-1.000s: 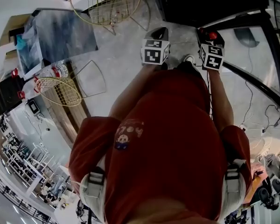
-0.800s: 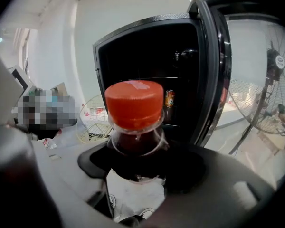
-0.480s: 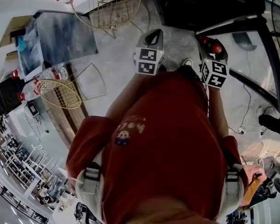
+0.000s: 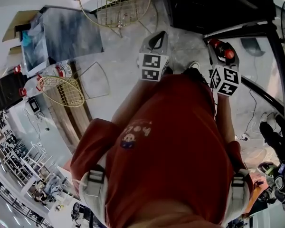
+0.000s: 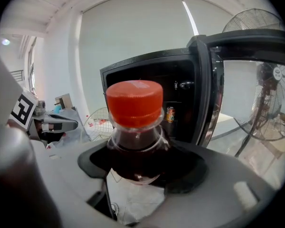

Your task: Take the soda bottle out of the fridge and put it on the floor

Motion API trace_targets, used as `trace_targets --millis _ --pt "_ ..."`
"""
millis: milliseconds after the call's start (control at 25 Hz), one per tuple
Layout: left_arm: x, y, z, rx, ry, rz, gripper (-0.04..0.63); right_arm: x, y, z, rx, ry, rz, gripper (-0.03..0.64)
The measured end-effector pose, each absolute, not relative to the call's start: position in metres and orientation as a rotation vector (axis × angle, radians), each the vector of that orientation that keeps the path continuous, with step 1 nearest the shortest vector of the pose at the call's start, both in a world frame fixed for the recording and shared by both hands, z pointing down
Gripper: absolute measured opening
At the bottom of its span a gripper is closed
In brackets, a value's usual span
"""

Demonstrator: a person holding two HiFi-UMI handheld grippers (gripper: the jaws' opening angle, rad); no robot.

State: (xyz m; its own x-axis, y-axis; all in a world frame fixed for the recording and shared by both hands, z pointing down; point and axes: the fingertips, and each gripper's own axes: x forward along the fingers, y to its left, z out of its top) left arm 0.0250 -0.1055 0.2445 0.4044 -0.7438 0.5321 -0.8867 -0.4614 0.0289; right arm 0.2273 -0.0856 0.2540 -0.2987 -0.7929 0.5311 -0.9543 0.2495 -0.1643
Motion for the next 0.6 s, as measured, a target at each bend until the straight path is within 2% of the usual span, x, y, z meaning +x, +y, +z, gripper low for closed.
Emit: trace_targets --millis 600 --pt "-0.006 -0.089 0.24 2.291 -1.529 0.641 0.0 0.192 -0.087 0.254 1.471 -2.267 0.655 0.305"
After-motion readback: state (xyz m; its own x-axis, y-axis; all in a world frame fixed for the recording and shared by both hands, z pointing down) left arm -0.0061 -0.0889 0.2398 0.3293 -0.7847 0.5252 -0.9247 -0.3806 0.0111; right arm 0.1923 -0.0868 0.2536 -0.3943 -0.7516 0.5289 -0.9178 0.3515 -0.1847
